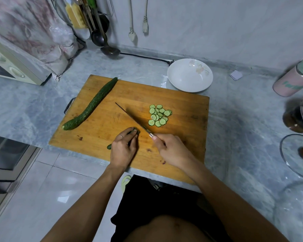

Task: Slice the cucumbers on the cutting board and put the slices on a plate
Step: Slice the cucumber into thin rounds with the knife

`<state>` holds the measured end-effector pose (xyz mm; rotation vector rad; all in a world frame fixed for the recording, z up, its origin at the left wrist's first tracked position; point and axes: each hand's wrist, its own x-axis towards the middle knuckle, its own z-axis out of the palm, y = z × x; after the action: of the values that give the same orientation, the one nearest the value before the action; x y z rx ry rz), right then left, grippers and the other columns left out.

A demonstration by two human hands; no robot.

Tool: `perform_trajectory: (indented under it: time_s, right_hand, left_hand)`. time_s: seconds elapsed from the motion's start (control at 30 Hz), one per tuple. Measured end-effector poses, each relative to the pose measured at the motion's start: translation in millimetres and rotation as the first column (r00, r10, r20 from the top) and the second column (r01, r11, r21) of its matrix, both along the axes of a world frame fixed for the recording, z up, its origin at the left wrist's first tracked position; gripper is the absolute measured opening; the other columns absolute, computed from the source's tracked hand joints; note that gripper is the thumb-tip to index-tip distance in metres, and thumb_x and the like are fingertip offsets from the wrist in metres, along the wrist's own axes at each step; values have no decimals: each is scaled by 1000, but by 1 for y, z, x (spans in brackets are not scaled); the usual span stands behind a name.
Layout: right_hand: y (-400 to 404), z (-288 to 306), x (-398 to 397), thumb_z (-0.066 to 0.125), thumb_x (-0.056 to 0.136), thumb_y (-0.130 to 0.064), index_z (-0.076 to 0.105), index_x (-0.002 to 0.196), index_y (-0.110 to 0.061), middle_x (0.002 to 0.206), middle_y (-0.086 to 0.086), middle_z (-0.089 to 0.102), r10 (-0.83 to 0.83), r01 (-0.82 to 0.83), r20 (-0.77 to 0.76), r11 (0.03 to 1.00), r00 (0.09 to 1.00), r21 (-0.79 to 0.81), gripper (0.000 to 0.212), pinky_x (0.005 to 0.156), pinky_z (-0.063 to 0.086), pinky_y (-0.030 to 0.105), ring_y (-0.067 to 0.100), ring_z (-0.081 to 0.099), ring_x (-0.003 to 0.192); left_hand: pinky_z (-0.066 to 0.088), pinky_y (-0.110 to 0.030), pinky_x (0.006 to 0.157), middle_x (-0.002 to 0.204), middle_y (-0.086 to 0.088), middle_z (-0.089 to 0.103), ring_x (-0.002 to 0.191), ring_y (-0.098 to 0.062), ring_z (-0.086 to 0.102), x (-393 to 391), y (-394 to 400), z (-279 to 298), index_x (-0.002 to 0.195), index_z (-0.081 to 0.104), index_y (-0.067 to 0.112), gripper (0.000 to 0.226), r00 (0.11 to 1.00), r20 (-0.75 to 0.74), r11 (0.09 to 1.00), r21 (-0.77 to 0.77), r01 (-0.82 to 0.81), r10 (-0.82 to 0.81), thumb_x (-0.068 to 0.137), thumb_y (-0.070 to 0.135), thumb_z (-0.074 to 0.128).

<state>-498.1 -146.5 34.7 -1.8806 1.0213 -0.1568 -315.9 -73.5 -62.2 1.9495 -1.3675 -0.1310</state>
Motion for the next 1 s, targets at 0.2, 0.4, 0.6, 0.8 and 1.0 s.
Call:
perform_trajectory:
  time_s: [0.2, 0.4, 0.6, 0.8, 1.0]
  right_hand:
    - [-4, 2, -13, 41, 107, -37, 54, 73, -34, 58, -5, 44, 13, -12, 34, 1000, 999, -23, 36, 53, 30, 31, 10, 42, 53]
    - [13, 4, -14, 41, 107, -38, 70, 107, -18, 57, -4, 47, 53, -53, 72, 999, 996, 7, 36, 58, 47, 43, 29, 57, 60]
    - [18, 7, -16, 39, 106, -39, 65, 96, -12, 61, 7, 46, 71, -70, 62, 997, 996, -18, 39, 54, 30, 34, 25, 47, 57]
    - [22, 6, -12, 40, 106, -40, 66, 96, -19, 58, -3, 42, 29, -30, 31, 999, 999, 22, 35, 52, 30, 29, 8, 39, 55]
    - [15, -6, 5, 39, 106, -40, 65, 101, -15, 71, 6, 63, 18, -19, 24, 999, 1000, 29, 37, 51, 31, 31, 11, 39, 50]
  left_hand:
    - [47, -17, 86, 110, -10, 71, 95, -22, 67, 1, 0, -3, 101, 75, 3, 17, 1000, -6, 999, -33, -12, 12, 85, 6, 71]
    - [47, -16, 84, 109, -10, 71, 91, -23, 68, 2, 0, -6, 99, 76, 2, 16, 1000, -18, 1000, -28, -14, 13, 85, 7, 71]
    - [41, -10, 81, 110, -12, 71, 89, -23, 68, -2, 0, -2, 96, 76, 0, 15, 1000, 4, 998, -57, 1, -1, 82, 1, 70]
    - [45, -18, 84, 114, -13, 70, 96, -27, 69, -2, -1, -6, 100, 75, 0, 20, 1000, 10, 999, -49, -7, 8, 85, 7, 63]
    - [51, -28, 82, 114, -15, 69, 97, -30, 68, -1, 0, -10, 99, 75, -1, 18, 1000, 30, 999, -40, 10, -9, 86, 3, 64]
